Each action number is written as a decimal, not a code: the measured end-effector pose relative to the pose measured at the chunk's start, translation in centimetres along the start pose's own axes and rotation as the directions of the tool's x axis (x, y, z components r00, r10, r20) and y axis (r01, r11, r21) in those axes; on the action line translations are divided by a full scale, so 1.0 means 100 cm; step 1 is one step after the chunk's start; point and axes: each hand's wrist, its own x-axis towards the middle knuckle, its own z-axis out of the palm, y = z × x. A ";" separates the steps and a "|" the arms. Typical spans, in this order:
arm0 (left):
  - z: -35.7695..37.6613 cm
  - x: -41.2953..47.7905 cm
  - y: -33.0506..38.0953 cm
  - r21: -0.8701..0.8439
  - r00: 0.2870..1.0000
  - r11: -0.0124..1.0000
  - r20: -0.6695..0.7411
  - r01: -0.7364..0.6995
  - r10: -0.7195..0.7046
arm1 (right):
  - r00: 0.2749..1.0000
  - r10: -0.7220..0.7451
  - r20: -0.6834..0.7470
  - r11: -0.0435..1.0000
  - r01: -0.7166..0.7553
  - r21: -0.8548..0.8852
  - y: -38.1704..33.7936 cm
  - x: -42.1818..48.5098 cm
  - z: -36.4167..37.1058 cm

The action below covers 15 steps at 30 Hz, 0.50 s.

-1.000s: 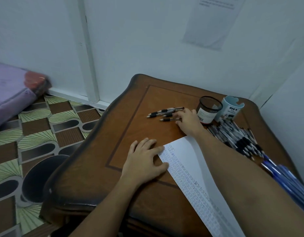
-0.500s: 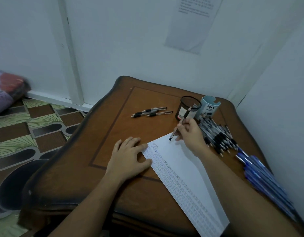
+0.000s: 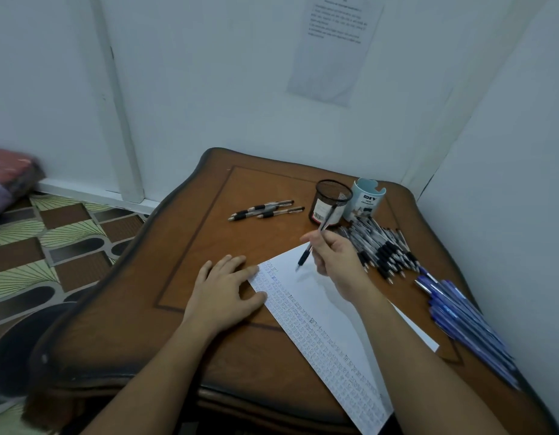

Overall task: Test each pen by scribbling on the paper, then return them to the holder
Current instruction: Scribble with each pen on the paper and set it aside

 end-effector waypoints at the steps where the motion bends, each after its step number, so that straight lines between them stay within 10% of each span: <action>1: 0.000 0.000 0.000 -0.004 1.000 1.000 -0.001 -0.003 0.003 | 1.000 -0.017 -0.019 0.999 0.016 -0.039 0.000 0.001 0.001; 9: 0.000 0.003 0.000 -0.012 1.000 1.000 0.014 0.019 -0.019 | 0.980 0.177 0.091 0.786 -0.196 0.586 -0.012 0.010 0.012; 15: 0.002 0.008 0.003 -0.008 0.999 0.999 0.011 0.035 -0.035 | 0.979 0.175 0.107 0.715 -0.201 0.670 -0.010 0.019 0.015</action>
